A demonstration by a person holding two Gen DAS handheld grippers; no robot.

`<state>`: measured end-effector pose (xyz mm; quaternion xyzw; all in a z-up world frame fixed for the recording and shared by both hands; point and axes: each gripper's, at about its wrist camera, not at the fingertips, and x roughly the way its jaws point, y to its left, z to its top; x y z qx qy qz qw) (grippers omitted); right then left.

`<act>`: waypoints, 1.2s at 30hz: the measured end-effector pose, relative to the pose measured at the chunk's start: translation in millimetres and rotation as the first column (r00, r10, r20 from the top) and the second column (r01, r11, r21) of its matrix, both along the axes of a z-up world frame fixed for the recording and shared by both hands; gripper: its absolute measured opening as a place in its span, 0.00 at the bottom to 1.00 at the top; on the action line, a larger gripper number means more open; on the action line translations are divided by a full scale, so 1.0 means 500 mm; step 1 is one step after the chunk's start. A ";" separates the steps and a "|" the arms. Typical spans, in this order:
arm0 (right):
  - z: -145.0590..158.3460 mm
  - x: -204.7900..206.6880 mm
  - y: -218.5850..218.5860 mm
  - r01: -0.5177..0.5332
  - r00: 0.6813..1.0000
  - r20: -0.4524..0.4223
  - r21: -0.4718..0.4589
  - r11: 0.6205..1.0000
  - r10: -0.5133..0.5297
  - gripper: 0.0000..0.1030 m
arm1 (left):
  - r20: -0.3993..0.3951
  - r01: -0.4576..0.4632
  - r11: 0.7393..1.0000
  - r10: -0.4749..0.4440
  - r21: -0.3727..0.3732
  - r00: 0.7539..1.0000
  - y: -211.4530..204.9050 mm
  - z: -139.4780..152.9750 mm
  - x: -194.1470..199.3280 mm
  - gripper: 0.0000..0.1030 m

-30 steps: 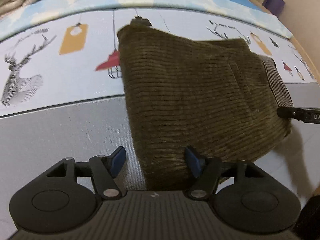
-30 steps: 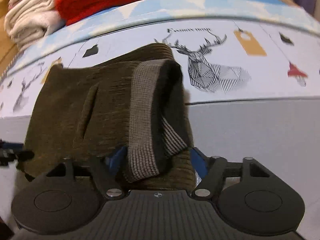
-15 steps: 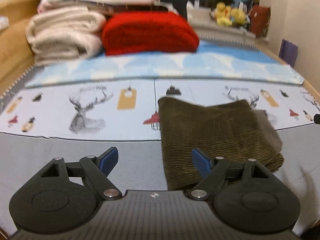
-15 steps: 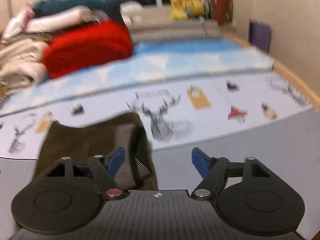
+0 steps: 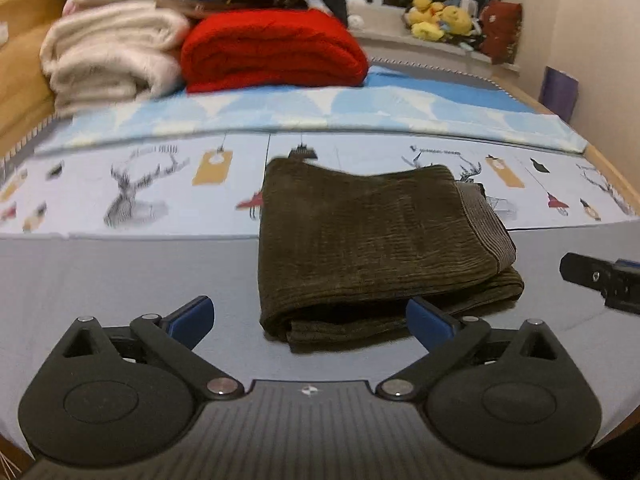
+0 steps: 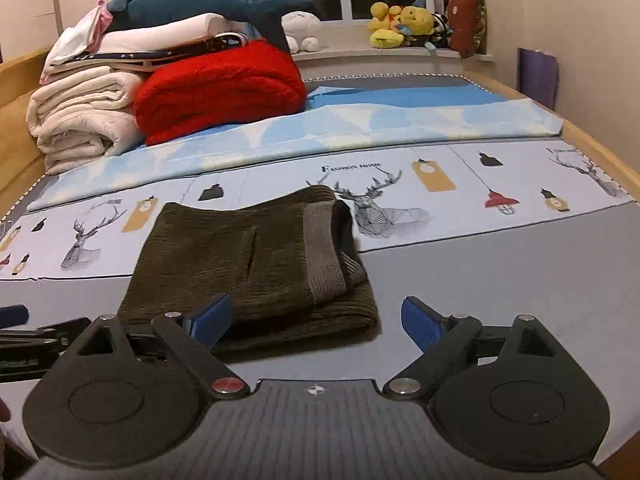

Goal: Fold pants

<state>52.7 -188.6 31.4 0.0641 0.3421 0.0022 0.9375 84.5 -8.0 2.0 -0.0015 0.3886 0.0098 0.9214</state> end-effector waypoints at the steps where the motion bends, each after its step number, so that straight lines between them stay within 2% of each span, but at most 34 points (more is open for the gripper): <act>1: -0.001 0.003 0.004 -0.003 1.000 0.003 0.001 1.000 0.003 0.89 | -0.013 -0.012 1.000 0.012 -0.016 1.000 0.004 -0.003 0.005 0.99; 6: -0.007 0.010 0.018 -0.033 0.999 -0.005 0.005 0.999 0.033 0.89 | -0.039 -0.038 0.999 0.037 -0.031 0.999 0.008 -0.015 0.017 0.99; 9: -0.016 0.016 0.030 -0.068 0.998 -0.016 -0.032 0.997 0.068 0.89 | -0.050 -0.041 0.999 0.040 -0.015 0.998 0.007 -0.025 0.023 0.99; 12: -0.021 0.022 0.039 -0.091 0.996 -0.029 -0.064 0.994 0.089 0.89 | -0.045 -0.045 0.999 0.043 -0.032 0.998 0.006 -0.027 0.028 0.99; 36: -0.030 0.038 0.058 -0.121 0.992 -0.049 -0.056 0.991 0.118 0.89 | -0.046 -0.024 0.999 0.022 -0.022 0.999 -0.014 -0.035 0.042 0.99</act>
